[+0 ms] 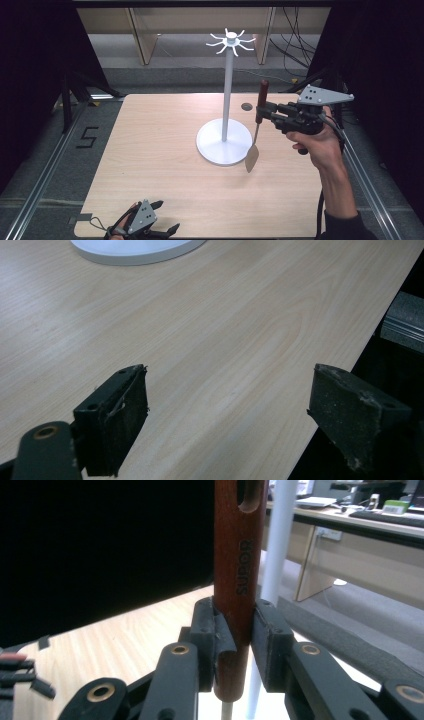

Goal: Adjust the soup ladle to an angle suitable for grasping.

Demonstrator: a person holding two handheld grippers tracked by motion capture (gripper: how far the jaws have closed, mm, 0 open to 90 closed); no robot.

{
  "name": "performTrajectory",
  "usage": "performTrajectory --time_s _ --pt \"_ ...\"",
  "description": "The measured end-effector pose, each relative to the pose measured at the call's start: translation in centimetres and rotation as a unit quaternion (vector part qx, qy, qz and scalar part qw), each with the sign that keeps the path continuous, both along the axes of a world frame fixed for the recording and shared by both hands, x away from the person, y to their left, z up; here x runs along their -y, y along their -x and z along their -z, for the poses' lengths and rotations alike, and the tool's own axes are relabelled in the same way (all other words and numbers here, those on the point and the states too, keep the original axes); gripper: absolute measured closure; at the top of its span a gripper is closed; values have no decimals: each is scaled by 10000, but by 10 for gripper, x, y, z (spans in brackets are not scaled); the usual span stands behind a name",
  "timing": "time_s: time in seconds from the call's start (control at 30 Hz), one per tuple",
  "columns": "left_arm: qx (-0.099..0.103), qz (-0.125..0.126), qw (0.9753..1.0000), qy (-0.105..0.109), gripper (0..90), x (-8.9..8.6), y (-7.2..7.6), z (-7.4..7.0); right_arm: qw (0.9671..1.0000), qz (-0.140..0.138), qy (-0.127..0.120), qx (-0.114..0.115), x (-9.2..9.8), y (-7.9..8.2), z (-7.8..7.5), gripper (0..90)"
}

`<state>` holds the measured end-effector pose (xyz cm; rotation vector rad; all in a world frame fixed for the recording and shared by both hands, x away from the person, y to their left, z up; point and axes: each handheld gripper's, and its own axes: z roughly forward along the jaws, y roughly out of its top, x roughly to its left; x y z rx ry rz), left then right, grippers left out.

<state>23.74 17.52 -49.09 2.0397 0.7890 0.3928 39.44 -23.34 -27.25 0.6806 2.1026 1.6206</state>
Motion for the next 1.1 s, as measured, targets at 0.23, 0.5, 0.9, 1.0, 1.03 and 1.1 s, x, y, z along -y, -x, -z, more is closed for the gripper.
performTrajectory --time_s 0.23,0.5,0.9,1.0,1.03,1.1 --pt "12 32 10000 -32 151 0 0 0 9998 199 21 11 -2 -15 -17 742" --pt "58 6 10000 -29 151 0 0 1 9995 320 59 -41 -5 -28 -29 742" --pt "71 33 9999 -135 151 -1 -1 0 9986 511 95 -61 -16 -47 -49 741" --pt "43 38 10000 -57 151 -1 0 0 9985 539 120 -60 -18 -49 -50 742" --pt "28 4 10000 -2 151 0 0 0 9983 569 135 -58 -19 -51 -49 742" --pt "58 26 9999 -106 151 -1 -1 0 9983 553 137 -77 -20 -52 -49 741"
